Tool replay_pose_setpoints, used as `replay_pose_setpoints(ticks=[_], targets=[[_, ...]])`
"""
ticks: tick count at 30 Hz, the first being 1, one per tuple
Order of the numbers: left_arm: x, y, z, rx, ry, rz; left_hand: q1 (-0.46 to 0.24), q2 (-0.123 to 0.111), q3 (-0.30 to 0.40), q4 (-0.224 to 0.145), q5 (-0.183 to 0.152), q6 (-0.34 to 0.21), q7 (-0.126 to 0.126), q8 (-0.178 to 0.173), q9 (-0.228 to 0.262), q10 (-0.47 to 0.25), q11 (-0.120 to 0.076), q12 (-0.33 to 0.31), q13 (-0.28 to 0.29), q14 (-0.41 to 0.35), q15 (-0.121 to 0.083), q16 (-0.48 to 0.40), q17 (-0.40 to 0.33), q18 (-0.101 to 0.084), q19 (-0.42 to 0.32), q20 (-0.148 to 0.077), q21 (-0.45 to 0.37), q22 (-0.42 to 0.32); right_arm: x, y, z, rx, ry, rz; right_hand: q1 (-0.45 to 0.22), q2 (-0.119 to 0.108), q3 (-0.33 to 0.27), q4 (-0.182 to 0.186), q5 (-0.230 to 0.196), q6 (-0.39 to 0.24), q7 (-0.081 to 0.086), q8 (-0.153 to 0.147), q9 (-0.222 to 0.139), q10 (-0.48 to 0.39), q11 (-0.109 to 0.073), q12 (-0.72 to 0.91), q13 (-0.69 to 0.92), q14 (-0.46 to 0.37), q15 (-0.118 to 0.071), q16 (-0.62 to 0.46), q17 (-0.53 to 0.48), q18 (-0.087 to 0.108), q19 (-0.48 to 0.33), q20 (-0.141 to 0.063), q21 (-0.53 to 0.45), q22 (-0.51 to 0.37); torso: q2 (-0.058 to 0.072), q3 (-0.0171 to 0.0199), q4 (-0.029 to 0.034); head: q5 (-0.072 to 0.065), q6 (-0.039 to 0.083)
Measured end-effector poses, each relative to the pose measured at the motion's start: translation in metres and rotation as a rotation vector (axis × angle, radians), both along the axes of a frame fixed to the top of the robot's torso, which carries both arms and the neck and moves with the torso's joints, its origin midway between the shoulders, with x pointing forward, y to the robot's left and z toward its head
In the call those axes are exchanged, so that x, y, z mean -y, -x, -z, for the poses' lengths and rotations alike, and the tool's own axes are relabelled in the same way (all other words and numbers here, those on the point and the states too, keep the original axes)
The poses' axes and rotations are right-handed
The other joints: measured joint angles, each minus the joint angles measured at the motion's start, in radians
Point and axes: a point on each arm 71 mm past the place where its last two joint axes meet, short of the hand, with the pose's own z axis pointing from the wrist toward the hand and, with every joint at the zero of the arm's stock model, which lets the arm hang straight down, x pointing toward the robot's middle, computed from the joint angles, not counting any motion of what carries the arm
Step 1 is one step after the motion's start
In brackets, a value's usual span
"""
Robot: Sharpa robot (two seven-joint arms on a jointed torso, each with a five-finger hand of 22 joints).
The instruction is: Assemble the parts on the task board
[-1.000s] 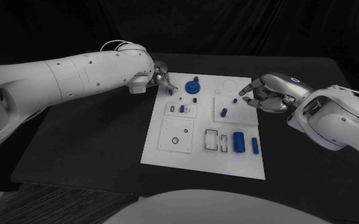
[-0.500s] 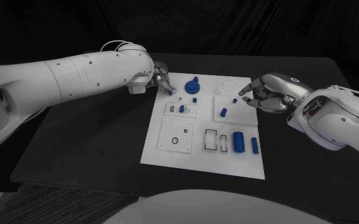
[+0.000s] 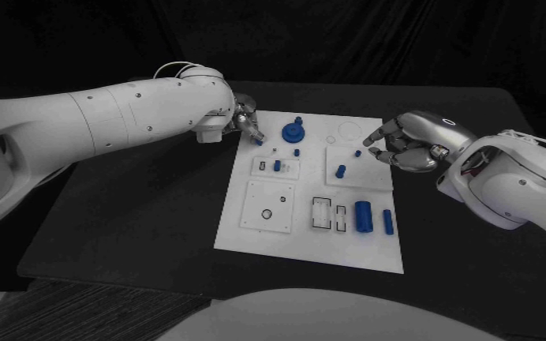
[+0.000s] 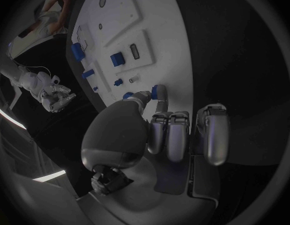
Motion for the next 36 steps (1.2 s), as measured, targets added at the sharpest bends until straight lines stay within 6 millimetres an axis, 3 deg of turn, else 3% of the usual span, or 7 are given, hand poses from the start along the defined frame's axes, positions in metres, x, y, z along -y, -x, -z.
replay_pose_setpoints(ticks=[5, 9, 19, 22, 34, 36], targets=[[-0.001, 0.0, 0.0, 0.001, 0.001, 0.0, -0.025, -0.054, 0.156, -0.055, 0.008, 0.0, 0.006, 0.004, 0.019, 0.0, 0.0, 0.0, 0.0, 0.0, 0.0, 0.0, 0.0, 0.0, 0.0, 0.0, 0.0, 0.0, 0.0, 0.0, 0.0, 0.0, 0.0, 0.0, 0.0, 0.0, 0.0, 0.0, 0.0, 0.0, 0.0, 0.0, 0.0, 0.0, 0.0, 0.0, 0.0, 0.0, 0.0, 0.0, 0.0, 0.0, 0.0, 0.0, 0.0, 0.001, 0.001, 0.0, 0.0003, 0.003, 0.0], [-0.003, 0.001, 0.0, 0.002, 0.004, 0.0, -0.043, -0.077, 0.203, -0.067, 0.008, -0.006, 0.005, 0.013, 0.035, 0.0, 0.0, 0.0, 0.0, 0.0, 0.0, 0.0, 0.0, 0.0, 0.0, 0.0, 0.0, 0.0, 0.0, 0.0, 0.0, 0.0, 0.0, 0.0, 0.0, 0.0, 0.0, 0.0, 0.0, 0.0, 0.0, 0.0, 0.0, 0.0, 0.0, 0.0, 0.0, 0.0, 0.0, 0.0, 0.0, 0.0, 0.0, 0.0, -0.003, 0.001, 0.001, 0.0, 0.0006, 0.004, 0.0], [-0.01, 0.006, -0.002, 0.03, 0.037, -0.003, -0.059, -0.095, 0.235, -0.087, 0.008, -0.004, 0.004, 0.023, 0.049, 0.0, 0.0, 0.0, 0.0, 0.0, 0.0, 0.0, 0.0, 0.0, 0.0, 0.0, 0.0, 0.0, 0.0, 0.0, 0.0, -0.001, 0.001, 0.001, 0.0, 0.0, 0.0, 0.0, 0.0, 0.0, 0.0, 0.0, 0.0, 0.0, 0.0, 0.0, 0.0, 0.0, 0.0, 0.0, 0.0, 0.0, 0.0, 0.0, -0.004, 0.001, 0.001, 0.0, 0.0024, 0.007, 0.0], [-0.013, 0.009, -0.004, 0.048, 0.057, -0.002, -0.067, -0.103, 0.236, -0.089, -0.016, 0.001, -0.001, 0.028, 0.054, 0.0, 0.0, 0.0, 0.0, 0.0, 0.0, 0.0, 0.0, 0.0, 0.0, 0.0, 0.0, 0.0, 0.001, 0.0, 0.0, -0.001, 0.001, 0.002, 0.0, 0.0, 0.0, 0.0, 0.0, 0.0, 0.0, 0.0, 0.0, 0.0, 0.0, 0.0, 0.0, 0.0, 0.0, 0.0, 0.0, 0.0, 0.0, 0.0, -0.004, 0.001, 0.001, 0.0001, 0.0024, 0.009, 0.0], [-0.028, 0.027, -0.007, 0.07, 0.139, -0.022, -0.069, -0.105, 0.239, -0.089, -0.023, 0.009, -0.001, 0.028, 0.055, 0.0, 0.0, 0.0, 0.0, 0.0, 0.0, 0.0, 0.0, 0.0, 0.0, 0.0, 0.0, 0.0, 0.002, -0.001, 0.0, -0.003, 0.004, 0.008, 0.0, 0.0, 0.0, 0.0, 0.0, 0.0, 0.0, 0.0, 0.0, 0.0, 0.0, 0.0, 0.0, 0.0, 0.0, 0.0, 0.0, 0.0, 0.0, 0.0, -0.004, 0.0, 0.001, 0.0001, 0.0012, 0.015, 0.0], [-0.029, 0.033, -0.008, 0.058, 0.16, -0.028, -0.072, -0.108, 0.256, -0.103, -0.026, 0.009, -0.001, 0.028, 0.054, 0.0, 0.0, 0.0, 0.0, 0.0, 0.0, 0.0, 0.0, 0.0, 0.0, 0.0, 0.0, 0.0, 0.002, -0.001, 0.0, -0.003, 0.004, 0.009, 0.0, 0.0, 0.0, 0.0, 0.0, 0.0, 0.0, 0.0, 0.0, 0.0, 0.0, 0.0, 0.0, 0.0, 0.0, 0.0, 0.0, 0.0, 0.0, 0.0, -0.004, 0.0, 0.001, 0.0, 0.0009, 0.015, 0.0]])
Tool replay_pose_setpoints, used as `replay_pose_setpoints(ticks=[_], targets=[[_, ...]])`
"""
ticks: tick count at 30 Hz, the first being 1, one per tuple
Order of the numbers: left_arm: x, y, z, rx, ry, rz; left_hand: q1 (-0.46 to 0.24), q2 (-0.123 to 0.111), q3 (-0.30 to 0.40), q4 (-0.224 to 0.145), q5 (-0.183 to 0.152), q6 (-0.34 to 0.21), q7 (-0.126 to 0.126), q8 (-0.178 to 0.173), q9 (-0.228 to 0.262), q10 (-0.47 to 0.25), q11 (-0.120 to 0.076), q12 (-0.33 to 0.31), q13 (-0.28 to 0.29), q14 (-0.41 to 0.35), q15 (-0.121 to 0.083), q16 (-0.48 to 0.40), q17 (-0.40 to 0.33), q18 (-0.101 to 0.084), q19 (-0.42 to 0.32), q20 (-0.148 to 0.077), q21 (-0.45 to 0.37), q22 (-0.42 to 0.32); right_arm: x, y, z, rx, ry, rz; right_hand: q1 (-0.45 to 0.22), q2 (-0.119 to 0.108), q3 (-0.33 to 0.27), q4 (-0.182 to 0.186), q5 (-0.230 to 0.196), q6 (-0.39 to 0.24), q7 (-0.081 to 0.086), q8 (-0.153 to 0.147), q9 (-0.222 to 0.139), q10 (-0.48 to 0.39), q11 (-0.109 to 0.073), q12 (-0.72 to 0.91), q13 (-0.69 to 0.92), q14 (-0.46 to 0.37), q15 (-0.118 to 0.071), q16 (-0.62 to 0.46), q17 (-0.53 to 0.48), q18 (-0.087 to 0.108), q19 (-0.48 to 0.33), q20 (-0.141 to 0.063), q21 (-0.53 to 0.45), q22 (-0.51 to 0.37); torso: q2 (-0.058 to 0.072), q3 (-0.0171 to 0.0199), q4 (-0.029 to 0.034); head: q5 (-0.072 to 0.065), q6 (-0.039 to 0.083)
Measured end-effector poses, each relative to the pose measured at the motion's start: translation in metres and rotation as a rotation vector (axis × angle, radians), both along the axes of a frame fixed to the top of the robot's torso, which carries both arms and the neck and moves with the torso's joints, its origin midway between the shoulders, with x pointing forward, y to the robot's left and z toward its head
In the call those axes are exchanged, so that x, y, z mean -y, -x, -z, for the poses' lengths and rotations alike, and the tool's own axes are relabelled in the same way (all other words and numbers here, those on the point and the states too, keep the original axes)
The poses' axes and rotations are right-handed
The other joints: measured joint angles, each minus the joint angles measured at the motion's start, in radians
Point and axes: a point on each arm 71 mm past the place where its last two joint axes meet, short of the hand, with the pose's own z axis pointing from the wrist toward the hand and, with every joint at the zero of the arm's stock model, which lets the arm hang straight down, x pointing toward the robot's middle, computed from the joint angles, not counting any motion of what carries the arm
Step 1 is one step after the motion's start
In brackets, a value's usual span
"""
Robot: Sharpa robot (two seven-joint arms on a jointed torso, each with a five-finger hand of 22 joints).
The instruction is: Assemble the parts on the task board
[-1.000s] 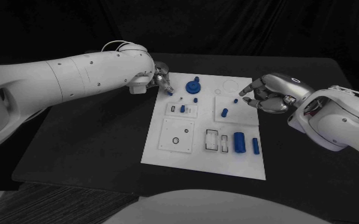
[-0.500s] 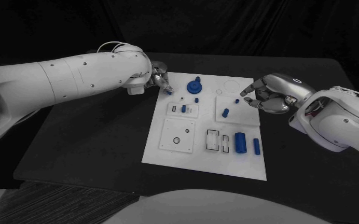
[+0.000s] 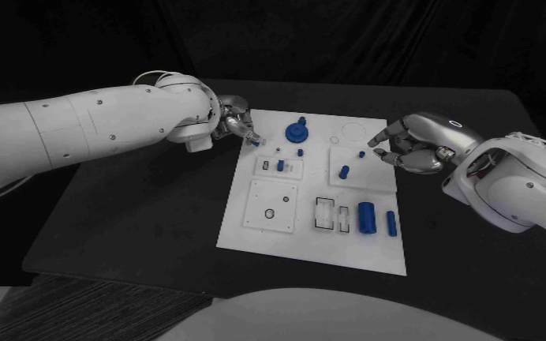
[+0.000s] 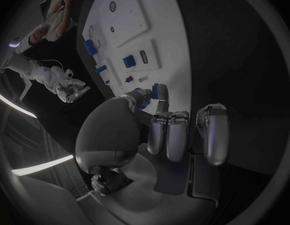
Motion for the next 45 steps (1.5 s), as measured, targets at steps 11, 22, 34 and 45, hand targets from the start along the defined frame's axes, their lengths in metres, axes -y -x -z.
replay_pose_setpoints(ticks=[11, 22, 34, 45], targets=[[0.01, 0.023, -0.002, -0.016, 0.037, -0.003, -0.018, 0.011, 0.018, -0.006, -0.001, 0.001, 0.002, 0.0, -0.009, 0.0, 0.0, 0.0, 0.0, 0.0, 0.0, 0.0, 0.0, 0.0, 0.0, 0.0, 0.0, 0.0, 0.001, 0.0, 0.0, -0.002, 0.002, 0.005, 0.0, 0.0, 0.0, 0.0, 0.0, 0.0, 0.0, -0.006, 0.0, 0.0, 0.0, 0.0, 0.0, 0.0, 0.0, 0.0, 0.0, 0.0, 0.0, 0.0, 0.0, 0.0, -0.004, 0.0007, 0.0002, 0.007, 0.0], [0.012, 0.032, 0.009, -0.034, 0.023, -0.028, -0.036, 0.012, 0.027, -0.011, -0.007, 0.003, 0.004, 0.0, -0.016, 0.0, 0.0, 0.0, 0.0, 0.0, 0.0, 0.0, 0.0, 0.0, 0.0, 0.0, 0.0, 0.0, 0.002, 0.0, 0.002, -0.006, 0.004, 0.008, 0.0, 0.0, 0.0, 0.0, 0.0, 0.0, 0.0, -0.01, 0.0, 0.0, 0.0, 0.0, 0.0, 0.0, 0.0, 0.0, 0.0, 0.0, 0.0, 0.0, 0.0, 0.0, -0.003, 0.0005, 0.0005, 0.008, 0.0], [0.019, 0.037, 0.023, -0.054, 0.018, -0.031, -0.045, 0.019, 0.03, -0.008, -0.007, 0.004, 0.006, -0.004, -0.021, 0.0, 0.0, 0.0, 0.0, 0.0, 0.0, 0.0, 0.0, 0.0, 0.0, 0.0, 0.0, 0.0, 0.001, 0.0, 0.004, -0.01, 0.005, 0.008, 0.0, 0.0, 0.003, 0.003, 0.0, 0.0, 0.0, -0.01, 0.0, 0.0, 0.0, 0.0, 0.0, 0.0, 0.0, 0.0, 0.0, 0.0, 0.0, 0.0, 0.0, 0.0, -0.001, -0.0007, -0.0014, 0.015, 0.0], [0.026, 0.037, 0.026, -0.056, 0.019, -0.021, -0.046, 0.017, 0.03, -0.008, -0.009, 0.01, 0.003, -0.004, -0.022, 0.0, 0.0, 0.0, 0.0, 0.0, 0.0, 0.0, 0.0, 0.0, 0.0, 0.0, 0.0, 0.0, 0.001, -0.001, 0.005, -0.01, 0.006, 0.008, 0.0, 0.0, 0.003, 0.003, 0.0, 0.0, 0.0, -0.01, 0.0, 0.0, 0.0, 0.0, 0.0, 0.0, 0.0, 0.0, 0.0, 0.0, 0.0, 0.0, -0.004, 0.0, -0.001, -0.0012, 0.0019, 0.011, 0.0]])
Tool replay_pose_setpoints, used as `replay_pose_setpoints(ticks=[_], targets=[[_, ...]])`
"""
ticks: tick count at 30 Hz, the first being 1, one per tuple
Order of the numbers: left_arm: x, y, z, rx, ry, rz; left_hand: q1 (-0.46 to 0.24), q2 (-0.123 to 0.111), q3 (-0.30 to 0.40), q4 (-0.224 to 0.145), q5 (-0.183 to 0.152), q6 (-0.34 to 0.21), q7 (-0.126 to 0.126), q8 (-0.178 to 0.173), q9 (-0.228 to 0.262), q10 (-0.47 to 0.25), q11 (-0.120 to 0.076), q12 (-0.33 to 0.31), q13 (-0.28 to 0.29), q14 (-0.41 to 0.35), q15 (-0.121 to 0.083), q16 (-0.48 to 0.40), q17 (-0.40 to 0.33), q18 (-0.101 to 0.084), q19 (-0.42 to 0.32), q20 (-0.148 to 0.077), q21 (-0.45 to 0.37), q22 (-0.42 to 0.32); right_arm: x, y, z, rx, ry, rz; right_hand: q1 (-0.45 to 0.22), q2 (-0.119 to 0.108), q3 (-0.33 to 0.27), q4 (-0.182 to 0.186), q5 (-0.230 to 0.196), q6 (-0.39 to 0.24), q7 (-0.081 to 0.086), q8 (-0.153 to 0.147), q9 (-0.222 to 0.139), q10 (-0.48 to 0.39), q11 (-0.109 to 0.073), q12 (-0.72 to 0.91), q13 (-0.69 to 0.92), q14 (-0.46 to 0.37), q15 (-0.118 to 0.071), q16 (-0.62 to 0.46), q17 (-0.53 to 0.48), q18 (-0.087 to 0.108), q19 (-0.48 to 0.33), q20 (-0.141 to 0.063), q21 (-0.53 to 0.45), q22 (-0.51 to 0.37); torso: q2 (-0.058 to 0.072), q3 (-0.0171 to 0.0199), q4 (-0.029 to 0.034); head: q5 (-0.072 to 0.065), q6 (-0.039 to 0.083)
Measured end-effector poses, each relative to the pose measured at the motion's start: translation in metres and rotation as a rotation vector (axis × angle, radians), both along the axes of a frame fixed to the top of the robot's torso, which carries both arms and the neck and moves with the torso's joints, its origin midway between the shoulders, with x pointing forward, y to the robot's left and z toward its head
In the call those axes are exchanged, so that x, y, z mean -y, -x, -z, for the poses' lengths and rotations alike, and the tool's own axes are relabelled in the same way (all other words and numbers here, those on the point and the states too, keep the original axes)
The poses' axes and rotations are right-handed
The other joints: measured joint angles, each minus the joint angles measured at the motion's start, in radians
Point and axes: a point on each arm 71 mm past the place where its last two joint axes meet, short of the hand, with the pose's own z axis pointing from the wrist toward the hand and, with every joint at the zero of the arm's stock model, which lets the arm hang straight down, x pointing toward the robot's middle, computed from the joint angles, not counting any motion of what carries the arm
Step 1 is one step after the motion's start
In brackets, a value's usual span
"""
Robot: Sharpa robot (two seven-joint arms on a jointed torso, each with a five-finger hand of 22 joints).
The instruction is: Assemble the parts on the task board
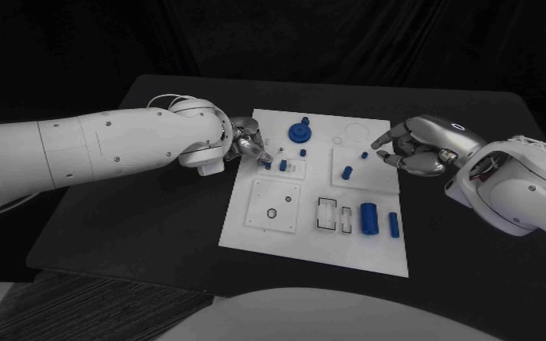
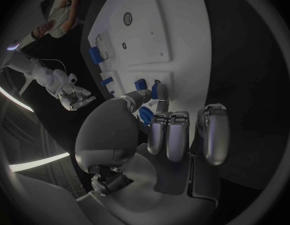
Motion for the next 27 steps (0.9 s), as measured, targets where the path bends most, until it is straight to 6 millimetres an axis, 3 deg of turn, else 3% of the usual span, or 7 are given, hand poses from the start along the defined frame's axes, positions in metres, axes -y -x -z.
replay_pose_setpoints(ticks=[14, 27], targets=[[0.0008, -0.0006, 0.0017, -0.012, -0.009, 0.004, -0.002, -0.002, 0.0, 0.0, -0.002, 0.002, 0.002, 0.0, -0.001, 0.0, 0.0, 0.0, 0.0, 0.0, 0.0, 0.0, 0.0, 0.0, 0.0, 0.0, 0.0, 0.0, 0.0005, 0.0, 0.0002, -0.001, 0.001, 0.001, 0.0, 0.0, 0.0, 0.0, 0.0, 0.0, 0.0, 0.0, 0.0, 0.0, 0.0, 0.0, 0.0, 0.0, 0.0, 0.0, 0.0, 0.0, 0.0, 0.0, 0.0, 0.001, 0.002, 0.0019, -0.0024, -0.001, 0.0], [-0.0001, -0.0011, 0.0029, -0.018, -0.013, 0.002, 0.001, 0.001, 0.0, 0.0, 0.005, 0.003, 0.003, -0.001, -0.004, 0.0, 0.0, 0.0, 0.0, 0.0, 0.0, 0.0, 0.0, 0.0, 0.0, 0.0, -0.004, 0.0, 0.0011, 0.0001, 0.0003, -0.002, 0.002, 0.002, 0.0, 0.0, 0.0, 0.0, 0.0, 0.0, 0.0, 0.0, 0.0, 0.0, 0.0, 0.0, 0.0, 0.0, 0.0, 0.0, 0.0, 0.0, 0.0, 0.0, 0.0, 0.001, 0.001, 0.0011, -0.0034, 0.002, 0.0]])
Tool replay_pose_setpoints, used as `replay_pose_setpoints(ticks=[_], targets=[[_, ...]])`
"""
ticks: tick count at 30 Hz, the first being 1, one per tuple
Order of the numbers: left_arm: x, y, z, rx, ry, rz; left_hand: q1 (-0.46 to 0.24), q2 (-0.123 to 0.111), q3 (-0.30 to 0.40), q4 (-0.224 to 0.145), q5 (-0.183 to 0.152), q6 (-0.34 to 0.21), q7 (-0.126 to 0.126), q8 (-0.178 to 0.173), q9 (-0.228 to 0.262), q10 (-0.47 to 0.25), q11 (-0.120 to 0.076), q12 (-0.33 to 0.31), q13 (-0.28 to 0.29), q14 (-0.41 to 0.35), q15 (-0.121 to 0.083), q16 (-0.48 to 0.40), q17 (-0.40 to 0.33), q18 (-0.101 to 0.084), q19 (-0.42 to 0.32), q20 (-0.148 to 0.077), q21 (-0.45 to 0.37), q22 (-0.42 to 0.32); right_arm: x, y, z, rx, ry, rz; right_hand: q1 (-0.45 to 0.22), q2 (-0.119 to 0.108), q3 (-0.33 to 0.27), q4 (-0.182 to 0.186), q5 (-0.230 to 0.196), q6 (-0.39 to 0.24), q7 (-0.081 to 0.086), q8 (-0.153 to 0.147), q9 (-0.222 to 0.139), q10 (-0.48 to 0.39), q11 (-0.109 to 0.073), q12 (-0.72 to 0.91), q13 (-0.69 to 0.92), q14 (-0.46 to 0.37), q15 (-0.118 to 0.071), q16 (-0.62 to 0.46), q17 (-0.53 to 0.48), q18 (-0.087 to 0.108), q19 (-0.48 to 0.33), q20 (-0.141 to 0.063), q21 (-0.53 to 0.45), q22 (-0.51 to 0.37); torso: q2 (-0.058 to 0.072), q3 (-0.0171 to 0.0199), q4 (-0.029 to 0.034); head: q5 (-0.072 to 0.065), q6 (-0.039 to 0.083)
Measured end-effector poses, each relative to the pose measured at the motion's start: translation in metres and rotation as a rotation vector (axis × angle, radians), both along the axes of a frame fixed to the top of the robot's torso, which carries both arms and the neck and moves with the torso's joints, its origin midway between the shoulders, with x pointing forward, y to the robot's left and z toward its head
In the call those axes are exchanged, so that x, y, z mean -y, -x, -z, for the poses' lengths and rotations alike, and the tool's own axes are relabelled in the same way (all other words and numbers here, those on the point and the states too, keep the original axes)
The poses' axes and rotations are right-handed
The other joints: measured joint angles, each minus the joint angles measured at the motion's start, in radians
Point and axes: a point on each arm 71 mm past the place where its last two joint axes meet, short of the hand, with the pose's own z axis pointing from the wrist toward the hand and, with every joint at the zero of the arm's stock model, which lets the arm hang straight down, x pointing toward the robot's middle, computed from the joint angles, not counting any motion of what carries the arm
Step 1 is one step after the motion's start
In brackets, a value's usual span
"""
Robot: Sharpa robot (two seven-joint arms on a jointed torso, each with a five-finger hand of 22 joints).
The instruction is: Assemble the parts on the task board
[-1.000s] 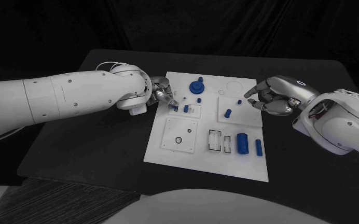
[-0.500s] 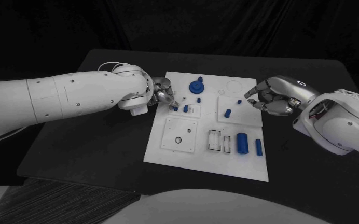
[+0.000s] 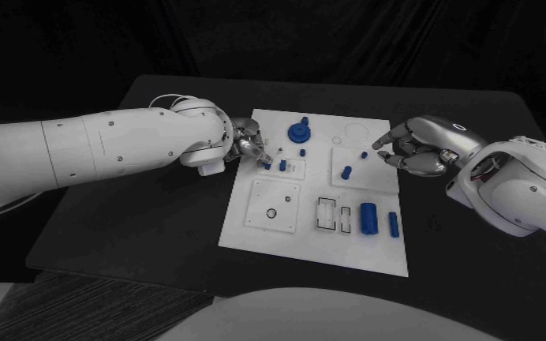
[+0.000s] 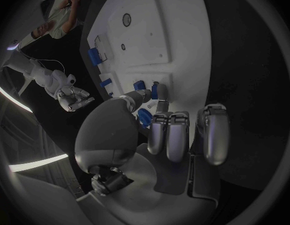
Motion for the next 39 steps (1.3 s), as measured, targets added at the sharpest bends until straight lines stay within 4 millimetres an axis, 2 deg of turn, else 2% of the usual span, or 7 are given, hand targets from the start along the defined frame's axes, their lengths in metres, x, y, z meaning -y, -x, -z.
replay_pose_setpoints(ticks=[15, 34, 39], targets=[[-0.0011, 0.0006, 0.0003, -0.009, -0.004, 0.003, 0.004, 0.004, 0.0, 0.0, 0.004, -0.006, -0.001, -0.004, -0.004, 0.0, 0.0, 0.0, 0.0, 0.0, 0.0, 0.0, 0.001, 0.0, 0.0, 0.0, 0.0, 0.0, 0.0, -0.0001, 0.0001, -0.002, -0.002, 0.001, 0.0, 0.0, 0.0, 0.0, 0.0, 0.0, 0.0, 0.0, 0.0, 0.0, 0.0, 0.0, 0.0, 0.0, 0.0, -0.004, 0.0, 0.0, 0.0, 0.0, -0.005, 0.0, 0.001, -0.0007, 0.0012, 0.0, 0.0], [-0.0012, 0.0008, 0.0008, -0.012, -0.005, 0.005, 0.004, 0.004, 0.0, 0.0, 0.009, -0.007, 0.001, -0.004, -0.005, 0.0, 0.0, 0.0, 0.0, 0.0, 0.0, 0.0, 0.001, 0.0, 0.0, 0.0, -0.004, 0.0, 0.0001, -0.0003, 0.0006, -0.005, -0.001, 0.003, 0.0, 0.0, 0.0, 0.0, 0.0, 0.0, 0.0, -0.004, 0.0, 0.0, 0.0, 0.0, 0.0, 0.0, 0.0, -0.004, 0.0, 0.0, 0.0, 0.0, -0.01, 0.0, 0.0, 0.0002, 0.0012, -0.001, 0.0], [-0.0012, 0.0011, 0.001, -0.014, -0.005, 0.006, 0.004, 0.004, 0.0, 0.0, 0.035, -0.007, 0.001, -0.004, -0.007, 0.0, 0.0, 0.0, 0.0, 0.0, 0.0, 0.0, 0.001, 0.0, 0.0, 0.0, -0.004, 0.0, 0.0004, -0.0003, 0.0006, -0.006, -0.001, 0.004, 0.0, 0.0, 0.0, 0.0, 0.0, 0.0, 0.0, -0.004, 0.0, 0.0, 0.0, 0.0, 0.0, 0.0, 0.0, -0.004, 0.0, 0.0, 0.0, 0.0, -0.01, 0.0, 0.0, 0.0002, 0.0007, 0.0, 0.0]])
